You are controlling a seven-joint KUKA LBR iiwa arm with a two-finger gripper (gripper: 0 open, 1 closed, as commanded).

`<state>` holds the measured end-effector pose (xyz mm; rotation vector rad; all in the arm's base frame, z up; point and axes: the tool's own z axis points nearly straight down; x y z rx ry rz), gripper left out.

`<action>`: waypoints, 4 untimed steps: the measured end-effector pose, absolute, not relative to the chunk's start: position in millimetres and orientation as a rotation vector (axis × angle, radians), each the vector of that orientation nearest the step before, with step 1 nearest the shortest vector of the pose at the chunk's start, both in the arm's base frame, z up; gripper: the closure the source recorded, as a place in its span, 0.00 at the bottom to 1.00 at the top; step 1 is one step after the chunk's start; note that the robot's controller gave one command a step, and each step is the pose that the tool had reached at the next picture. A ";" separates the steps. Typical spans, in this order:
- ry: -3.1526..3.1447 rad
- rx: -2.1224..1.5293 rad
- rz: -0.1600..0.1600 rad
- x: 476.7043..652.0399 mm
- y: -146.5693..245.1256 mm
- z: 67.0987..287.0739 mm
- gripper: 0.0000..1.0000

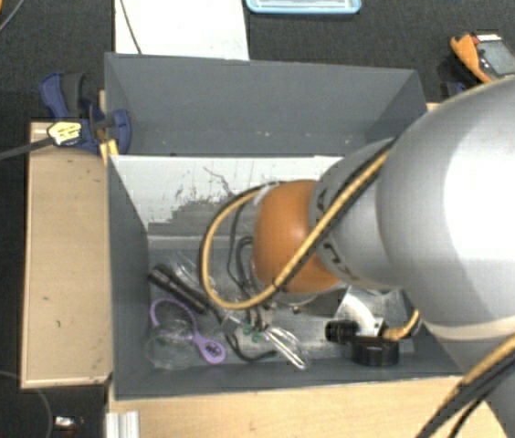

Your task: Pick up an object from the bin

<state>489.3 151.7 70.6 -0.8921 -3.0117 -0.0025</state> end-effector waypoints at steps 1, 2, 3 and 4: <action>-3.011 -0.895 -0.002 488.9 151.3 75.5 1.00; -3.008 -0.895 0.001 488.3 150.8 94.5 1.00; -3.011 -0.896 -0.002 489.2 151.0 107.7 1.00; -3.009 -0.896 -0.001 488.8 150.6 122.8 1.00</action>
Offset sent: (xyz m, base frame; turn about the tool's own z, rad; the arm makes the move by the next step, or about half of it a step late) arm -0.0003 -0.0004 0.0438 0.0016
